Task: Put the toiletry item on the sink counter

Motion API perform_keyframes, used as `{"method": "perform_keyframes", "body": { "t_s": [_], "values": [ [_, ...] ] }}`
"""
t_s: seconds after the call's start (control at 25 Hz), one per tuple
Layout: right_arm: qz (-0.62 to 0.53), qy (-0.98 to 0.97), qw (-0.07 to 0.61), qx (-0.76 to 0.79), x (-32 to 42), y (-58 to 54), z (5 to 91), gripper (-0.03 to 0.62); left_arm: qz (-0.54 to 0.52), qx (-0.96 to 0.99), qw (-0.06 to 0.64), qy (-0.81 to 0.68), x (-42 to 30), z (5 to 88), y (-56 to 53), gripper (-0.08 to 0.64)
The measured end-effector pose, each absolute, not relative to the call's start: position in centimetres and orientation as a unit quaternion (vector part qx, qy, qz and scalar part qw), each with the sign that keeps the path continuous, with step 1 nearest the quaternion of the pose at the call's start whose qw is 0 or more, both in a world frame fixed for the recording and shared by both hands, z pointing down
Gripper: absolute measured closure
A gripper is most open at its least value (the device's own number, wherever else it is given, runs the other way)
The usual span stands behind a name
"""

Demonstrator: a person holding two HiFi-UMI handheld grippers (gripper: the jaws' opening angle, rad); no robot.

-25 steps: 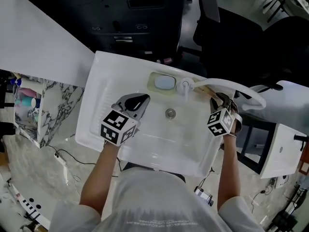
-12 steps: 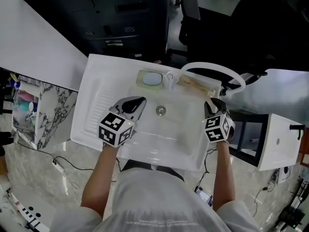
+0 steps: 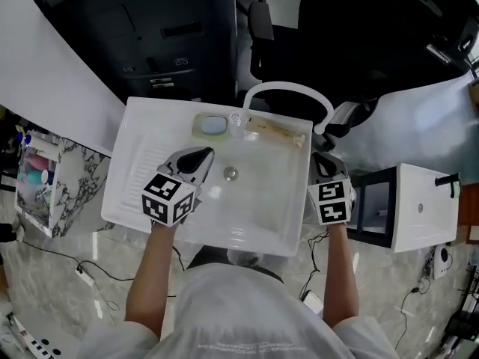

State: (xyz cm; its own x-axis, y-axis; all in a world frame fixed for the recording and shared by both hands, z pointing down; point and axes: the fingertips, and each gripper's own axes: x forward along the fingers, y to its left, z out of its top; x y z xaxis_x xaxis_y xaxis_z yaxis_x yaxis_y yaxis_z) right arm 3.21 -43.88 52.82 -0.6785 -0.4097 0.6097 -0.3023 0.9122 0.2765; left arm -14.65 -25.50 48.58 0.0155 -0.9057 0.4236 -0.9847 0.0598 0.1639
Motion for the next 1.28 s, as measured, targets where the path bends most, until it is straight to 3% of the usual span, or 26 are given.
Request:
{"method": "perform_keyframes", "body": {
  "t_s": [0.56,1.28],
  "values": [
    [-0.11,-0.953,0.212,0.189,6.4,-41.8,39.1,0.595,0.104,0.712,0.098,-0.688,-9.6,38.3,-27.7,0.545],
    [-0.158,-0.959,0.161,0.169,4.7,-39.9,32.4,0.595,0.126,0.723,0.02,-0.679,-9.0,32.3,-27.7,0.545]
  ]
}}
